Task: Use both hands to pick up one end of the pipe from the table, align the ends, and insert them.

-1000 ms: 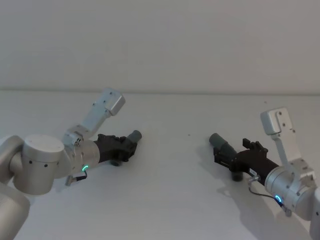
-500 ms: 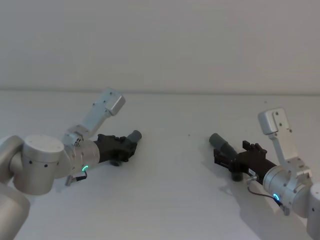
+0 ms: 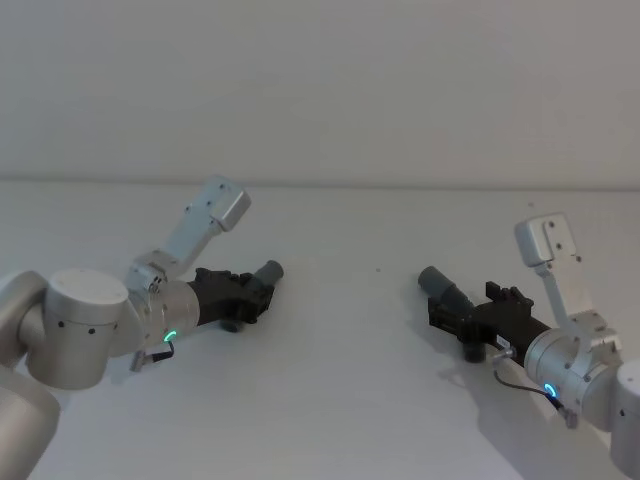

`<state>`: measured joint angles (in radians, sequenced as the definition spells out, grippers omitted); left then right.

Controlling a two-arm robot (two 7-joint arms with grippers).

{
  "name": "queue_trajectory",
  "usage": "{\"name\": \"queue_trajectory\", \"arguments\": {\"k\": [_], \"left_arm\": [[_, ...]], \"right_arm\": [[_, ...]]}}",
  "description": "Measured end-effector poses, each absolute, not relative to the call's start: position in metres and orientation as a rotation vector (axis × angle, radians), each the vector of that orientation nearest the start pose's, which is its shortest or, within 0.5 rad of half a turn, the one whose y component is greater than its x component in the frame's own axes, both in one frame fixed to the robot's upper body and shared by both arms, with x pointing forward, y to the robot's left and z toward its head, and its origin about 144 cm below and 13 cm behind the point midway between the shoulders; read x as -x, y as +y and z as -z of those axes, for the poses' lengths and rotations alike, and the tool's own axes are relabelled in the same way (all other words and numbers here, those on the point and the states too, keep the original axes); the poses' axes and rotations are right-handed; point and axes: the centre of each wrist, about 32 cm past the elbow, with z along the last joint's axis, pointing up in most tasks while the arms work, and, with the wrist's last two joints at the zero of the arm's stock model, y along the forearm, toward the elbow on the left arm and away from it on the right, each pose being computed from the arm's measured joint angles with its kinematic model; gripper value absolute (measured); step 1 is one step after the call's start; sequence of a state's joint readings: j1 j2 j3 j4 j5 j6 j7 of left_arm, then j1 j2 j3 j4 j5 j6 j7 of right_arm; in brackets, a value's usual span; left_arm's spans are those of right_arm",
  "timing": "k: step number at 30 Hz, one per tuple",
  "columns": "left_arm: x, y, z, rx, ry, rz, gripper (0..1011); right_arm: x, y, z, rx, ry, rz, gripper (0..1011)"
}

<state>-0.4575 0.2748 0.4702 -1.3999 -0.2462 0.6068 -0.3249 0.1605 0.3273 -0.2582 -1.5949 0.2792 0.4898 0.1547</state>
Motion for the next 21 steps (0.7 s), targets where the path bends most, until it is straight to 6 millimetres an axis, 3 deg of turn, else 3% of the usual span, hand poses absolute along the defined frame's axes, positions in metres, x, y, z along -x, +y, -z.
{"name": "queue_trajectory", "arguments": {"k": [21], "left_arm": [[-0.5559,0.1839,-1.2219,-0.483,0.199,-0.899,342]], "right_arm": [[-0.4928,-0.2418,-1.1861,0.398,0.246,1.172,1001]]}}
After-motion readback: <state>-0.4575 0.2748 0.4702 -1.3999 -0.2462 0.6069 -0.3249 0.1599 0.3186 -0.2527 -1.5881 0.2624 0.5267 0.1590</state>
